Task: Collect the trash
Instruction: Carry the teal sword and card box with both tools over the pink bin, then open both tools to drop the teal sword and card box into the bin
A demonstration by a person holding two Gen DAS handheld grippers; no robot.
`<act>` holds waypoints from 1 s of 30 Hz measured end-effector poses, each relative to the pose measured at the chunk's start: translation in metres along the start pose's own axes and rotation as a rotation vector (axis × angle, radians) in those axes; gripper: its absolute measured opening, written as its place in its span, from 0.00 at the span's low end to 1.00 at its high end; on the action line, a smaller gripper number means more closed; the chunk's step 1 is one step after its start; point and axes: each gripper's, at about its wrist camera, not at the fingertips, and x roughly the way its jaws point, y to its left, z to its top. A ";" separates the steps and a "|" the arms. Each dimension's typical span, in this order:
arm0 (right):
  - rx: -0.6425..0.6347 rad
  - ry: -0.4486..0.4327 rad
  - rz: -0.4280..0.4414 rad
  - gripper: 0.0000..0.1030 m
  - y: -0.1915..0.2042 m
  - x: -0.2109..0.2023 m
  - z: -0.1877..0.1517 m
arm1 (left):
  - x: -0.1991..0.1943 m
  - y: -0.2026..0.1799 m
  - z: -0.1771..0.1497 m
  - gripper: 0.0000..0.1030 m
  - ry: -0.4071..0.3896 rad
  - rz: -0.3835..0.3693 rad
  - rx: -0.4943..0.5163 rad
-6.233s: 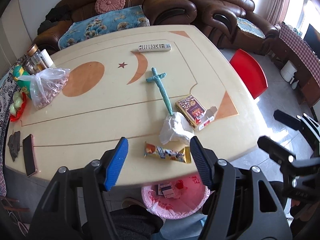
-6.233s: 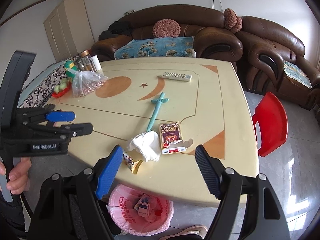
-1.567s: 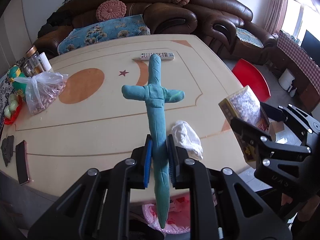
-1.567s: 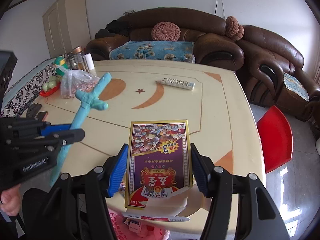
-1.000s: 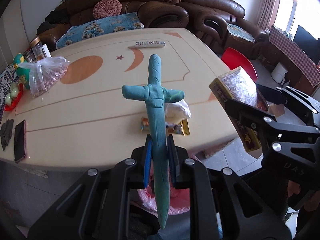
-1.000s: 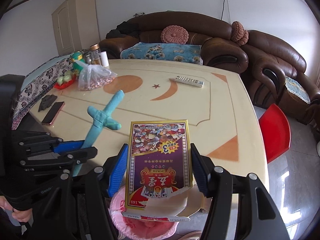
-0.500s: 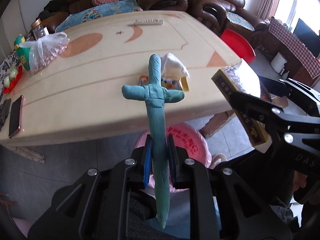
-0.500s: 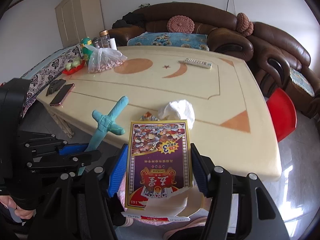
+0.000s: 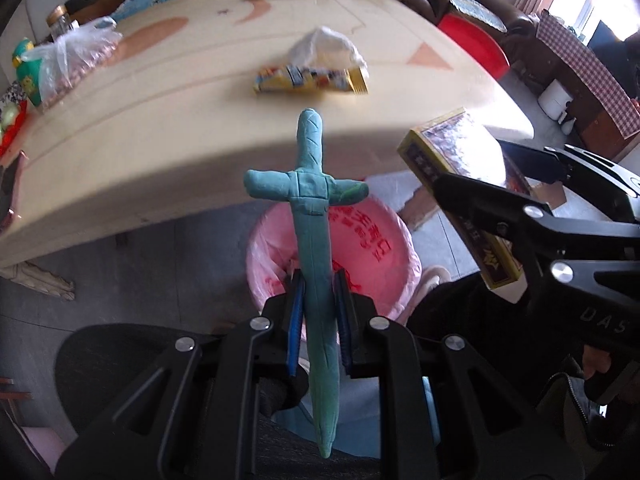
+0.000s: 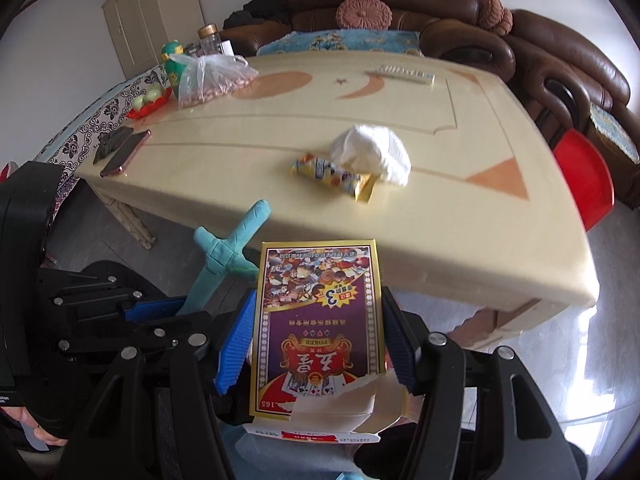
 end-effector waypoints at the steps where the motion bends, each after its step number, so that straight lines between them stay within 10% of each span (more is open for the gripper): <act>1: 0.006 0.009 0.000 0.56 -0.002 0.004 -0.003 | 0.004 0.000 -0.002 0.16 0.010 -0.005 -0.002; 30: 0.122 0.269 0.017 0.56 -0.048 0.133 -0.043 | 0.134 0.014 -0.014 0.16 0.302 -0.102 -0.088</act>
